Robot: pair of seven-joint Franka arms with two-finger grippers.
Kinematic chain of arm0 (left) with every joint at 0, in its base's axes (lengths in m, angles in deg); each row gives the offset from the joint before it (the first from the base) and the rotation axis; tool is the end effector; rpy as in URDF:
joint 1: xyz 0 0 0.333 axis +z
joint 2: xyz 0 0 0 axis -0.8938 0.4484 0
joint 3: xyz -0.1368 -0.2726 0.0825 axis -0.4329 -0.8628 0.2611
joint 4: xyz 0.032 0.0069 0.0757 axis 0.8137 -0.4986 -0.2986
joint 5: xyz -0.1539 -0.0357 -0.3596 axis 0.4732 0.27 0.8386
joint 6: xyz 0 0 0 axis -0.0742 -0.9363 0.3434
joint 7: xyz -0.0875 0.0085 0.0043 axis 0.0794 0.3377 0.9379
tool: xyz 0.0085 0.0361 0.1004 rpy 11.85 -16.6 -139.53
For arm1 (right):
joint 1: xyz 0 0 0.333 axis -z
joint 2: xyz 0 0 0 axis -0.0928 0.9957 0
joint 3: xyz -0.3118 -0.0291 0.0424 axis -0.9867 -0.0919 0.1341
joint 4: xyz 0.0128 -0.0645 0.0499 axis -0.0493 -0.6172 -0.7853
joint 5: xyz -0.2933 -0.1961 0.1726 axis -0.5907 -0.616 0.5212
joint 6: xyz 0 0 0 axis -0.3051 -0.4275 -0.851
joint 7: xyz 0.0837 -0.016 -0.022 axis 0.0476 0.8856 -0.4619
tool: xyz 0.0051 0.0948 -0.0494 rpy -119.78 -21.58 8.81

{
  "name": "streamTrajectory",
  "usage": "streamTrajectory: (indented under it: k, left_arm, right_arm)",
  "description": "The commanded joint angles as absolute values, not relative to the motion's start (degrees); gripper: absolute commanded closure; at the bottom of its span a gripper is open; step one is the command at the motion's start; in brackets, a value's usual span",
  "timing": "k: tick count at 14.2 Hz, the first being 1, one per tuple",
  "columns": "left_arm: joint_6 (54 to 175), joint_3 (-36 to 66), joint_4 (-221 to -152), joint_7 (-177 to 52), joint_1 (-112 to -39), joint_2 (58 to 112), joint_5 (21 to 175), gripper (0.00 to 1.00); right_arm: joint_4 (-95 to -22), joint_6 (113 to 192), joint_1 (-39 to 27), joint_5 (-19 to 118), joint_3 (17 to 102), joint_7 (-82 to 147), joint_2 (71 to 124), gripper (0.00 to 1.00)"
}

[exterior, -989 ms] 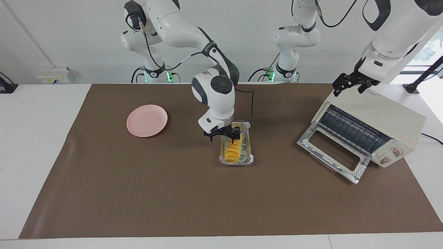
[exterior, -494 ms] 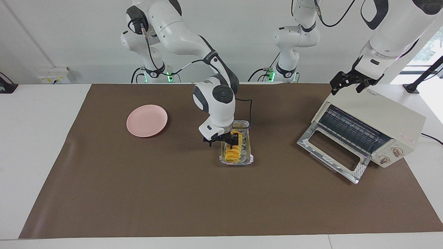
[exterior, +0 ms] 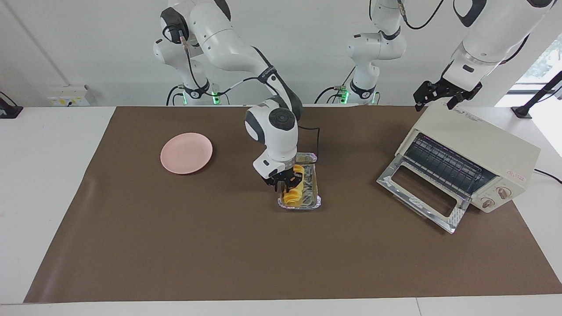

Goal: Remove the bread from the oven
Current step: 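Drag the foil tray with the right gripper toward the pink plate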

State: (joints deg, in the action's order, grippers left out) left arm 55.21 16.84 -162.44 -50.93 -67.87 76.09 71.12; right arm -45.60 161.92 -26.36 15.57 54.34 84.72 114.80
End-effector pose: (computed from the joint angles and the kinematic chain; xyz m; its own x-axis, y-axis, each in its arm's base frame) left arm 0.5384 -0.0509 0.6368 0.9915 -0.0308 -0.1261 -0.0346 -0.9990 -0.0283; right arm 0.5868 0.3838 0.3145 0.9861 -0.1532 0.0638 -0.1520 -0.9881 -0.0225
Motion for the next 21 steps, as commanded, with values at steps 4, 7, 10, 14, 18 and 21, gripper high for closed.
streamTrajectory:
  k: [4,7,10,14,18,21]
  left_arm:
    - [59.6,16.5,-169.0,-50.0,-66.8,72.4,72.0,0.00]
    - [59.5,16.6,-168.5,-50.6,-66.8,72.5,71.9,0.00]
    - [59.3,16.7,-168.5,-50.6,-66.8,72.4,72.0,0.00]
    - [59.3,16.6,-168.6,-50.6,-66.8,72.4,72.0,0.00]
    - [59.3,16.6,-168.5,-50.7,-66.8,72.5,72.0,0.00]
    - [59.3,16.6,-168.5,-50.7,-66.8,72.5,72.0,0.00]
  right_arm:
    - [-46.2,162.7,-26.0,15.4,54.3,85.0,114.5,1.00]
    - [-43.9,160.7,-25.6,15.5,54.3,84.8,114.6,1.00]
    - [-39.4,154.5,-23.4,16.5,54.4,82.3,114.5,1.00]
    - [-32.4,145.3,-19.2,21.9,54.3,75.4,114.0,1.00]
    - [-32.1,144.6,-10.0,22.2,54.3,62.6,112.9,1.00]
    - [-32.6,145.4,-3.3,22.7,54.3,51.4,113.0,1.00]
